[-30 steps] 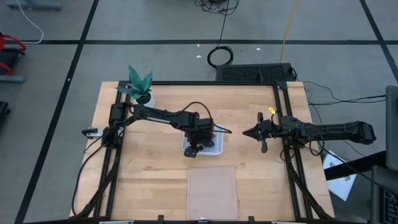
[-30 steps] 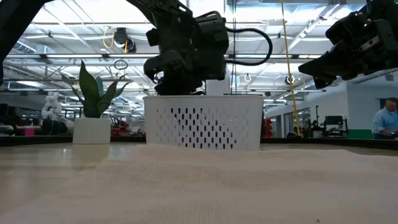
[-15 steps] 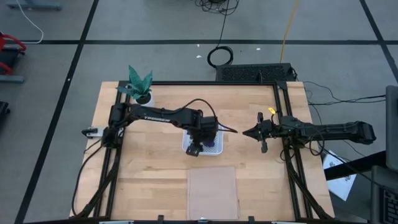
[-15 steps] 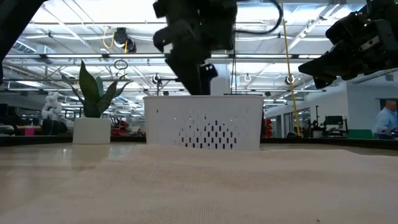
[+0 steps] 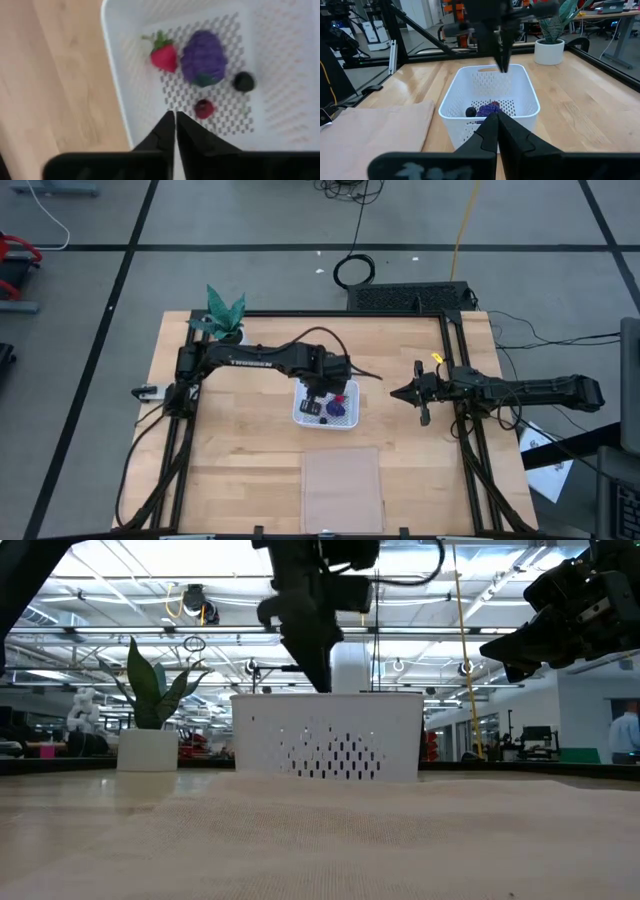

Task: Pick and placing Produce into tupperware
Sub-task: Adjust the white bin

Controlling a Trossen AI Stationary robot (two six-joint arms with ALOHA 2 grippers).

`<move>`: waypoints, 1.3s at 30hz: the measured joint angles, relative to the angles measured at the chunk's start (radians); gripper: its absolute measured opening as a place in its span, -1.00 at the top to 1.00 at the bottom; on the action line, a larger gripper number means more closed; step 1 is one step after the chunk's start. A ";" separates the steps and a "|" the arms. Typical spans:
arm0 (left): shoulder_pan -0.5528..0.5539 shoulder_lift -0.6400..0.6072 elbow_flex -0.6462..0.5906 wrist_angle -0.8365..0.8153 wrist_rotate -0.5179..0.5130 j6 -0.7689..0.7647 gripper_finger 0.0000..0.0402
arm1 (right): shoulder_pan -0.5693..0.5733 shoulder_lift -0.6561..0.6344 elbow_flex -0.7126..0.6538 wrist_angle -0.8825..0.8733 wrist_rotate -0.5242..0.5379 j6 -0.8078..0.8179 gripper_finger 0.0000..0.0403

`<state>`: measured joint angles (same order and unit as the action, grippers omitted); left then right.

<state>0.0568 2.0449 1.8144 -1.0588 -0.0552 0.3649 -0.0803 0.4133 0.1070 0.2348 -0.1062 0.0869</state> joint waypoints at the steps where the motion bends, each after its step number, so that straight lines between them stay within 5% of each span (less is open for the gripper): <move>1: 0.009 0.000 -0.005 -0.001 0.000 0.000 0.95 | 0.000 0.000 0.000 0.000 0.000 0.003 1.00; 19: 0.150 0.000 -0.011 -0.057 -0.056 -0.111 0.96 | 0.000 0.000 0.000 -0.001 0.000 0.002 1.00; 39: 0.114 0.001 -0.095 -0.076 -0.036 -0.157 0.95 | -0.002 0.000 -0.048 0.105 0.000 0.006 1.00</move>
<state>0.1703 2.0460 1.7194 -1.1344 -0.0917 0.2077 -0.0818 0.4137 0.0593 0.3401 -0.1062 0.0925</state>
